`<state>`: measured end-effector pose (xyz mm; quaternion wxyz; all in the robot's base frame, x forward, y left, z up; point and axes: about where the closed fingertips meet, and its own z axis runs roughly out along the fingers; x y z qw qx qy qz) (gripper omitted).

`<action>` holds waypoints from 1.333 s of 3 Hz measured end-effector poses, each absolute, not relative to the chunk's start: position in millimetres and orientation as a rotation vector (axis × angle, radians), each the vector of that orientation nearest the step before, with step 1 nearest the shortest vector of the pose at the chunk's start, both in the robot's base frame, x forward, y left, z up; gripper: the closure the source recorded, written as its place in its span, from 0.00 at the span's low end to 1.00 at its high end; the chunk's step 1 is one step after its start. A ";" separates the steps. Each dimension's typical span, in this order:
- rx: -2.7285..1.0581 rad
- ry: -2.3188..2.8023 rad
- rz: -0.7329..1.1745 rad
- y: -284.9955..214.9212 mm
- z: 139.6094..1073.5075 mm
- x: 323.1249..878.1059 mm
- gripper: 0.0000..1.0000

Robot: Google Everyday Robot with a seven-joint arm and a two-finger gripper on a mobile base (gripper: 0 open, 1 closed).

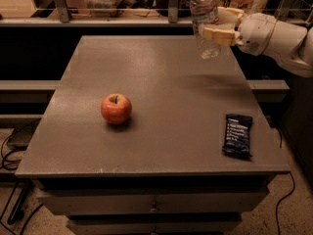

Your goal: Place water bottle upright

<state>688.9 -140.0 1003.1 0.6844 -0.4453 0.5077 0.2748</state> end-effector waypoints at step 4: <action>-0.887 1.100 0.576 -187.6 966.5 682.8 1.00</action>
Offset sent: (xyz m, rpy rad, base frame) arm -0.0043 -0.0545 -0.0281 0.0567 -0.0559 -0.0819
